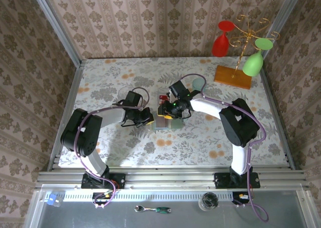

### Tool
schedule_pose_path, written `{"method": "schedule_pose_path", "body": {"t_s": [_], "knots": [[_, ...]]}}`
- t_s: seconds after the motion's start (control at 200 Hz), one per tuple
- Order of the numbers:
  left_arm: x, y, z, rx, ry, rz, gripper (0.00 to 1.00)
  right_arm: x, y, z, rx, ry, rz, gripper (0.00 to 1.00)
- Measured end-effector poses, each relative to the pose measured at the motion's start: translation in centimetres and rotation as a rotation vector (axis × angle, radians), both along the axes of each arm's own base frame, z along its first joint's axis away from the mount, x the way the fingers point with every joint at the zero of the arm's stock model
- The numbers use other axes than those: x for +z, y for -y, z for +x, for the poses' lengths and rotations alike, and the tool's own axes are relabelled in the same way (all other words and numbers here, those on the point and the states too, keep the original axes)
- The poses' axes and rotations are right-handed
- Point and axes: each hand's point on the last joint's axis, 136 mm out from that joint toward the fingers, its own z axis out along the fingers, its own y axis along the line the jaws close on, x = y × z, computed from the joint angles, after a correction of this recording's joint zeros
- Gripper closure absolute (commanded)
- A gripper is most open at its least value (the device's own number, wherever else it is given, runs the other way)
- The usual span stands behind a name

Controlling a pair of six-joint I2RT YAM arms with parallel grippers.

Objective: Take the credit cards out of the card holder

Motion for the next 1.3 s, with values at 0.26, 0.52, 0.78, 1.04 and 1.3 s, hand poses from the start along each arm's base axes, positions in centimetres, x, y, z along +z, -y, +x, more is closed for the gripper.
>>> {"method": "schedule_pose_path", "body": {"t_s": [0.26,0.52,0.78,1.04,1.3], "knots": [[-0.9,-0.4,-0.4,-0.001,-0.028,0.026,1.0,-0.8,0.0,0.0,-0.008,-0.021,-0.008,0.58],[-1.2,-0.5,-0.5,-0.001,-0.038,0.031,1.0,-1.4,-0.4,0.0,0.0,-0.034,-0.008,0.62],[-1.2,-0.6,-0.4,0.004,-0.038,0.031,1.0,-2.2,-0.9,-0.5,0.017,-0.062,-0.002,0.64],[-1.2,-0.6,-0.5,0.004,-0.039,0.032,1.0,-3.3,-0.7,-0.7,0.017,-0.081,-0.024,0.63],[-1.2,-0.6,-0.5,0.004,-0.039,0.032,1.0,-3.6,0.0,-0.7,0.009,-0.08,-0.069,0.63]]}}
